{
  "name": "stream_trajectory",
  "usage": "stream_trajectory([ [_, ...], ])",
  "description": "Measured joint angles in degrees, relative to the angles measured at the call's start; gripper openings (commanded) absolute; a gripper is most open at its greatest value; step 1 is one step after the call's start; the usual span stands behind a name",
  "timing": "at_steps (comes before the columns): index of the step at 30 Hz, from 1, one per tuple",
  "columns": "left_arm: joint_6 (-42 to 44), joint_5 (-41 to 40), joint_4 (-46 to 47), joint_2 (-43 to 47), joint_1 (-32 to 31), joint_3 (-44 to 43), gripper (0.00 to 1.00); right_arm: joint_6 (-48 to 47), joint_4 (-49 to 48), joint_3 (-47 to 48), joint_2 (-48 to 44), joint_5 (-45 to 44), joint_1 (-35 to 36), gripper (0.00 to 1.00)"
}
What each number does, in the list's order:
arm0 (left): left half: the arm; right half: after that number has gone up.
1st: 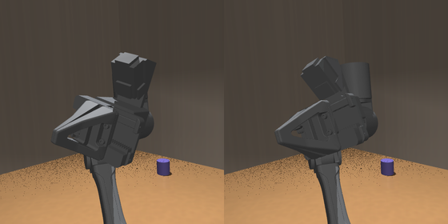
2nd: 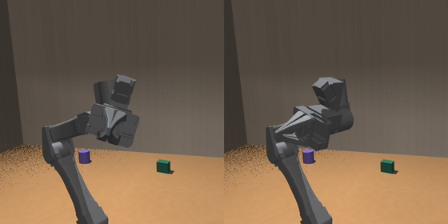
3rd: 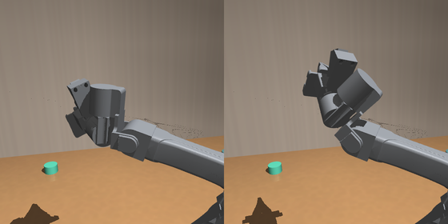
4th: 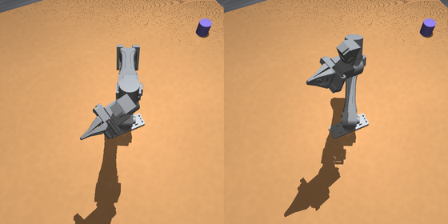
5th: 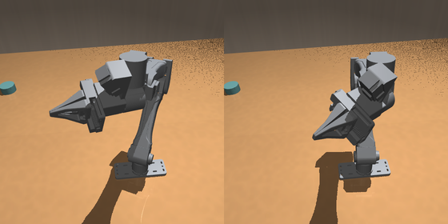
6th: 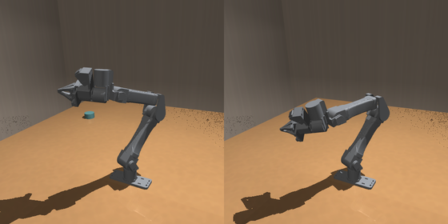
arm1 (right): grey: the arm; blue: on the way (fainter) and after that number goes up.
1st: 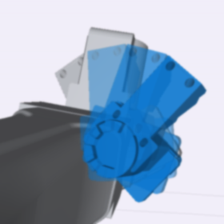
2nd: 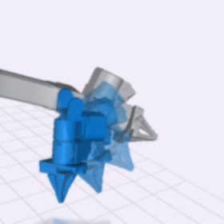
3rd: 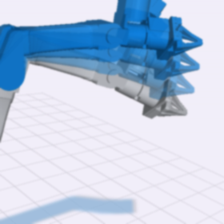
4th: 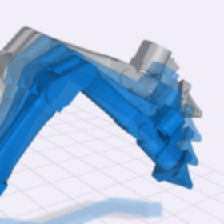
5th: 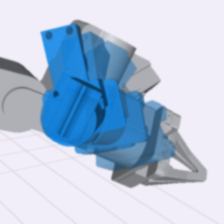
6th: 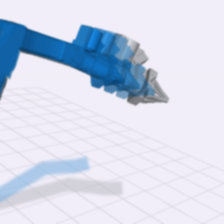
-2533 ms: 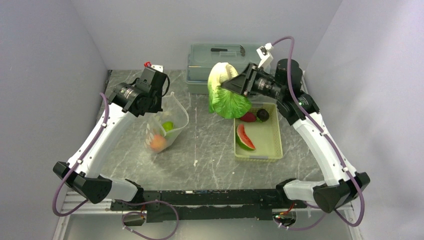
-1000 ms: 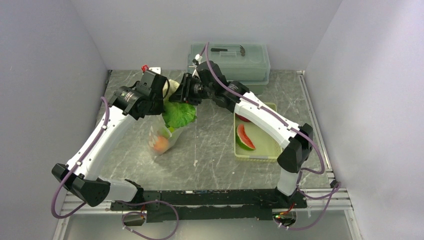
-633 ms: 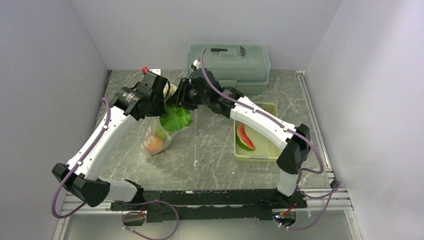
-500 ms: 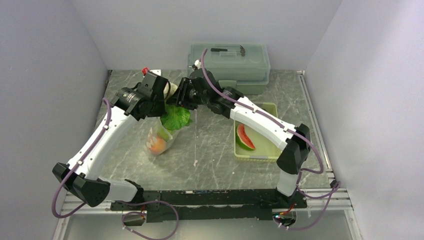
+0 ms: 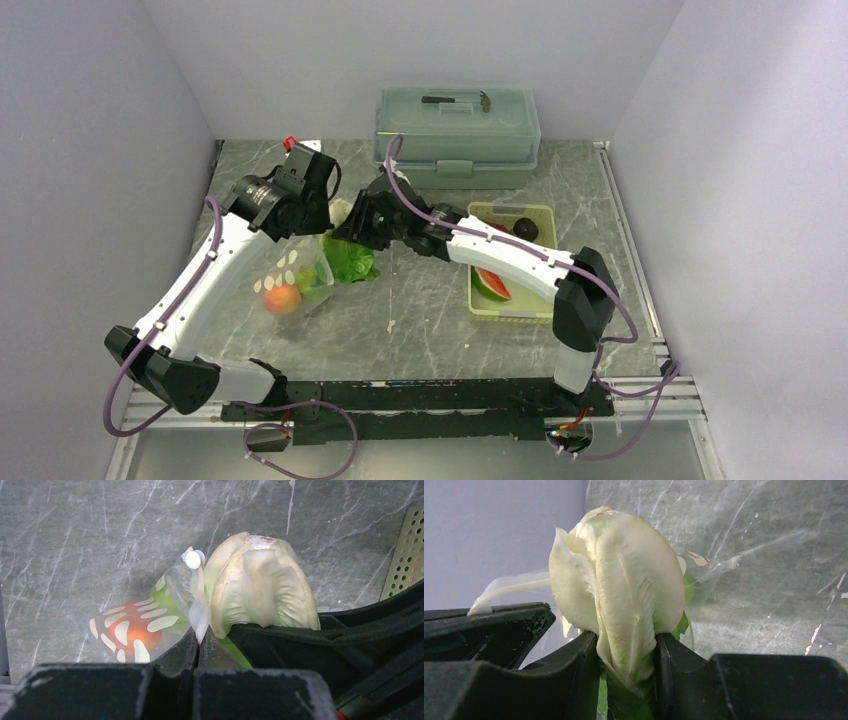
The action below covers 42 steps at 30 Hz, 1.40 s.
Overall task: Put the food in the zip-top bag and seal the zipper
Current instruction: Place the fake vegetable in the zipper food storage bag.
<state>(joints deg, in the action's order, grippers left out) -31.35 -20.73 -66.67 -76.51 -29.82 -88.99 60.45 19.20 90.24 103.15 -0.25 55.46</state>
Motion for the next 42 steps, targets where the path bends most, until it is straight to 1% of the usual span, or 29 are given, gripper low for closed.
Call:
stream_trajectory([
  [9,-0.87,-0.13,-1.2,-0.02,0.0,0.0,0.0,-2.78,-2.14,-0.52,-0.07,-0.66,2.47,0.0],
  [13,-1.03,-0.15,-2.27,-0.22,0.0,0.0,0.0,-5.22,-5.9,-5.07,-1.29,0.13,3.21,0.0],
  [16,-1.09,-0.2,-3.15,-0.35,0.0,0.0,0.0,-7.58,-8.33,-8.39,-2.78,2.45,3.78,0.0],
  [26,-1.4,-1.77,-6.91,-1.03,0.0,-2.6,0.0,-16.68,-12.04,-11.37,-5.14,6.84,5.27,0.0],
  [30,-1.99,-2.25,-6.95,-1.46,0.0,-3.17,0.0,-20.17,-13.46,-14.32,-7.67,8.44,6.67,0.0],
  [36,-2.78,-2.23,-8.33,-2.6,-0.15,-4.79,0.0,-23.85,-15.91,-19.58,-12.72,8.02,8.09,0.0],
  [39,-2.8,-2.05,-8.48,-2.99,-0.26,-5.84,0.0,-25.18,-16.22,-19.45,-13.0,8.26,8.09,0.0],
  [42,-2.75,-1.44,-8.33,-2.97,-0.26,-6.05,0.0,-25.99,-14.71,-17.0,-11.1,9.11,8.04,0.0],
])
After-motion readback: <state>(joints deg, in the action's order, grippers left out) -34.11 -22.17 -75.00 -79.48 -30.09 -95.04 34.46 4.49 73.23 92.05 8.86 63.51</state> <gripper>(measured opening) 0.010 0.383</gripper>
